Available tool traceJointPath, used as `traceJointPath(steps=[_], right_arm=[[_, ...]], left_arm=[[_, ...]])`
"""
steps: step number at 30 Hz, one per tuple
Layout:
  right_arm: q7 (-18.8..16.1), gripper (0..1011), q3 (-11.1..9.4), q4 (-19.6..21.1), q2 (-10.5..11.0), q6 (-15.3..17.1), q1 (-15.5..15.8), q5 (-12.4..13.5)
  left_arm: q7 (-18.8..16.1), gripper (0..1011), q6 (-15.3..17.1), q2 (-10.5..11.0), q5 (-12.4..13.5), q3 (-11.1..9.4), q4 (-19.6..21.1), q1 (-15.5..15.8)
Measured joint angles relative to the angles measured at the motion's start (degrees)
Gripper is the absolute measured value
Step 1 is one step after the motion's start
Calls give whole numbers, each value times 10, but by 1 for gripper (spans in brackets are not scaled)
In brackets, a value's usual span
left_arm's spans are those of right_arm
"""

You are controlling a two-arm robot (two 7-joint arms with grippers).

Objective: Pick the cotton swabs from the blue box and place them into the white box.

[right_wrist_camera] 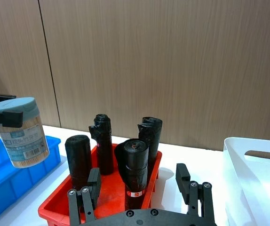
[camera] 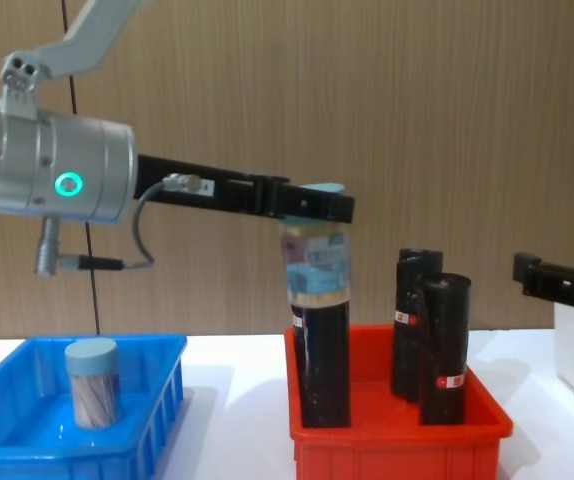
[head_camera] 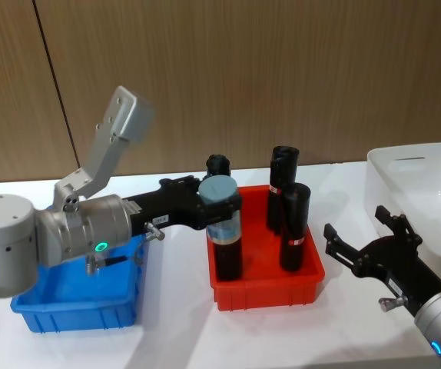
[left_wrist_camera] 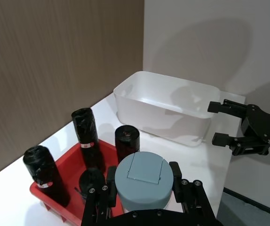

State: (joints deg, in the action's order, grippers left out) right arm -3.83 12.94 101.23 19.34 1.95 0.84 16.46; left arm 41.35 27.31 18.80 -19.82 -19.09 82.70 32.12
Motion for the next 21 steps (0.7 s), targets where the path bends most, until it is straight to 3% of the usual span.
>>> traceJointPath(steps=[14, 21], right_arm=[[-3, 1001, 0, 0, 0, 1, 0, -1], [-23, 1001, 1, -1, 0, 19, -5, -5]], left_arm=[[29, 669, 21, -14, 11, -9, -20, 26], [35, 669, 25, -17, 13, -10, -24, 32]])
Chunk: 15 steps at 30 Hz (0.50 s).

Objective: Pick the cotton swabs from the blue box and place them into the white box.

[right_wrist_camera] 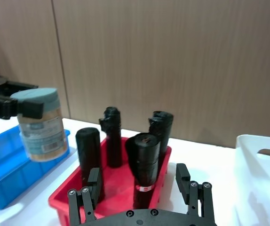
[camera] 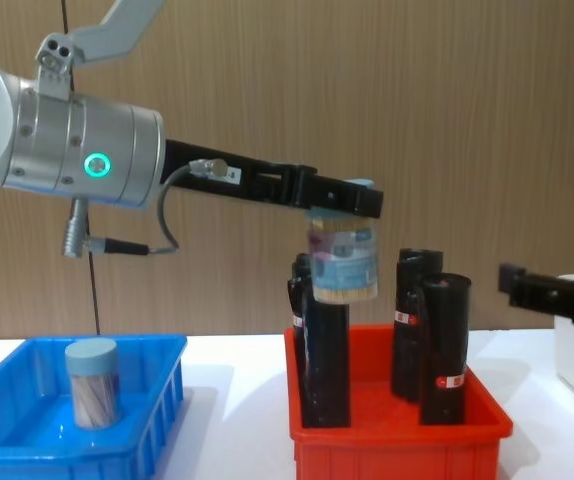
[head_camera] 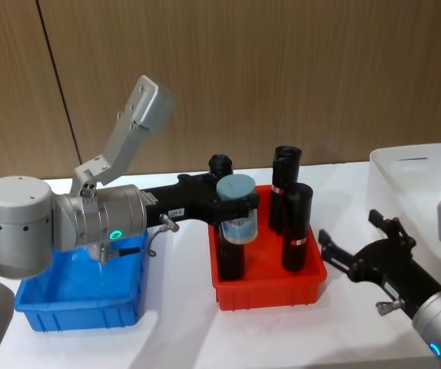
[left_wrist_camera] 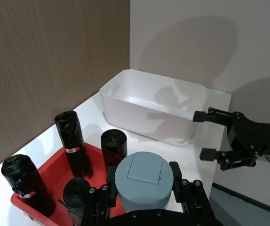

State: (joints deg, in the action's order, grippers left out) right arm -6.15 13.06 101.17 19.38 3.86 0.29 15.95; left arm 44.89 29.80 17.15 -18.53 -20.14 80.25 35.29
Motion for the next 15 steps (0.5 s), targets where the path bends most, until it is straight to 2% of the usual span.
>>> traceJointPath(steps=[15], right_arm=[[-86, 1001, 9, -27, -9, 78, -35, 0]], left_arm=[[6, 669, 4, -3, 2, -2, -4, 5]])
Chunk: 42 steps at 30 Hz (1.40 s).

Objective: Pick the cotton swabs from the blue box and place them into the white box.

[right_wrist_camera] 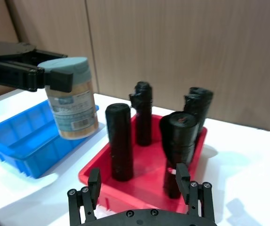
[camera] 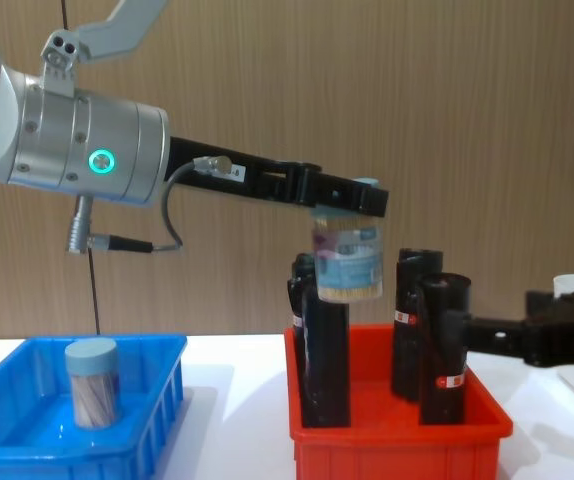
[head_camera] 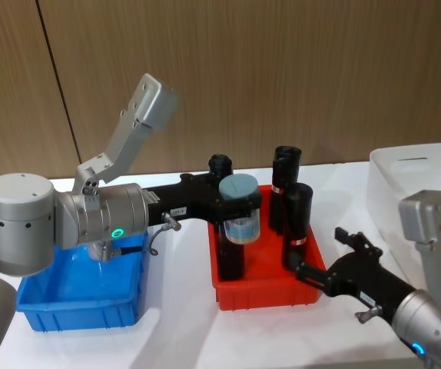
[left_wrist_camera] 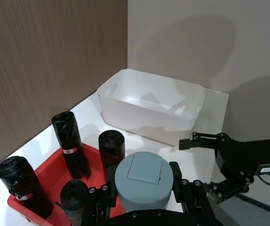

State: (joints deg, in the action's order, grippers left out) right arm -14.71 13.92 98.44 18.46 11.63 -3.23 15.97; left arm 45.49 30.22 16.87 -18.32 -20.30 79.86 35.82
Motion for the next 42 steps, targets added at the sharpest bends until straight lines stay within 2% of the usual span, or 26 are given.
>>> traceJointPath(steps=[14, 31, 42], right_arm=[[-61, 1001, 8, -33, -20, 51, -40, 24], [-90, 1001, 15, -41, -37, 78, -67, 57], [-100, 1001, 23, -43, -48, 83, -80, 59]], left_arm=[[2, 669, 1, -1, 1, -1, -1, 1], [2, 669, 2, -1, 1, -1, -2, 2], [2, 669, 1, -1, 1, 0, -2, 2]])
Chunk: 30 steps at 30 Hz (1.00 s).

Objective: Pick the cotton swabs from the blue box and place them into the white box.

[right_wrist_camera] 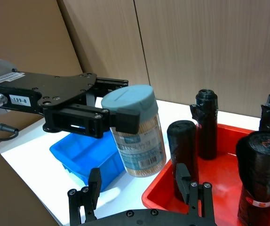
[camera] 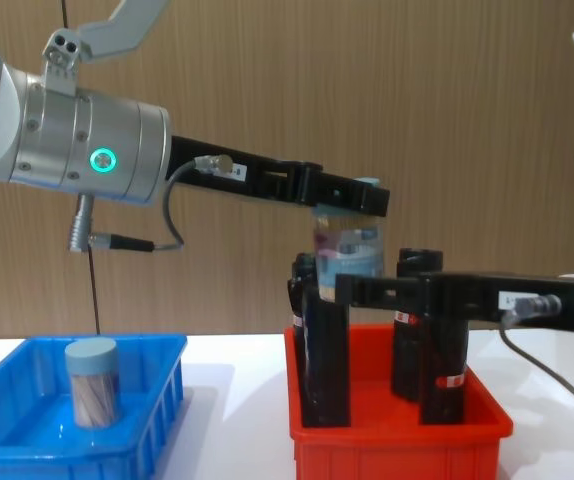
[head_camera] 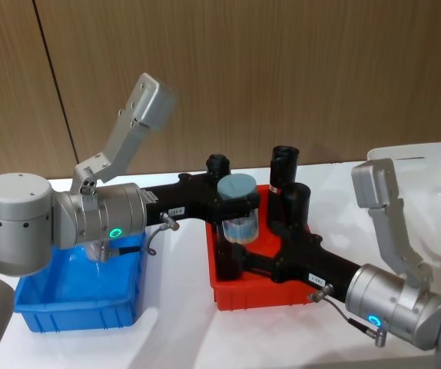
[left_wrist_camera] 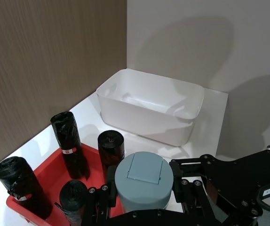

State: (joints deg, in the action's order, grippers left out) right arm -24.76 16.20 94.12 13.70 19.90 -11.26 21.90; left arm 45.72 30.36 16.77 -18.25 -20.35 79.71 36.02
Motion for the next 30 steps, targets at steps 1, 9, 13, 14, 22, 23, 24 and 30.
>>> traceJointPath(steps=[1, 9, 13, 14, 22, 23, 24, 30], right_arm=[[-1, 1001, 1, -1, -2, 0, -3, -1], [-6, 1001, 6, -11, -9, 0, -16, -7], [-8, 1001, 8, -17, -12, -2, -23, -12], [-8, 1002, 8, -17, -12, -2, -23, -12], [-10, 1002, 12, -26, -17, -4, -34, -21], [-10, 1001, 13, -27, -18, -4, -35, -23], [-10, 1001, 13, -28, -18, -5, -36, -23], [-10, 1001, 18, -37, -22, -7, -42, -31]], left_arm=[[0, 669, 0, 0, 0, 0, 0, 0], [0, 669, 0, 0, 0, 0, 0, 0], [0, 669, 0, 0, 0, 0, 0, 0], [0, 669, 0, 0, 0, 0, 0, 0], [0, 669, 0, 0, 0, 0, 0, 0], [0, 669, 0, 0, 0, 0, 0, 0], [0, 669, 0, 0, 0, 0, 0, 0], [0, 669, 0, 0, 0, 0, 0, 0]])
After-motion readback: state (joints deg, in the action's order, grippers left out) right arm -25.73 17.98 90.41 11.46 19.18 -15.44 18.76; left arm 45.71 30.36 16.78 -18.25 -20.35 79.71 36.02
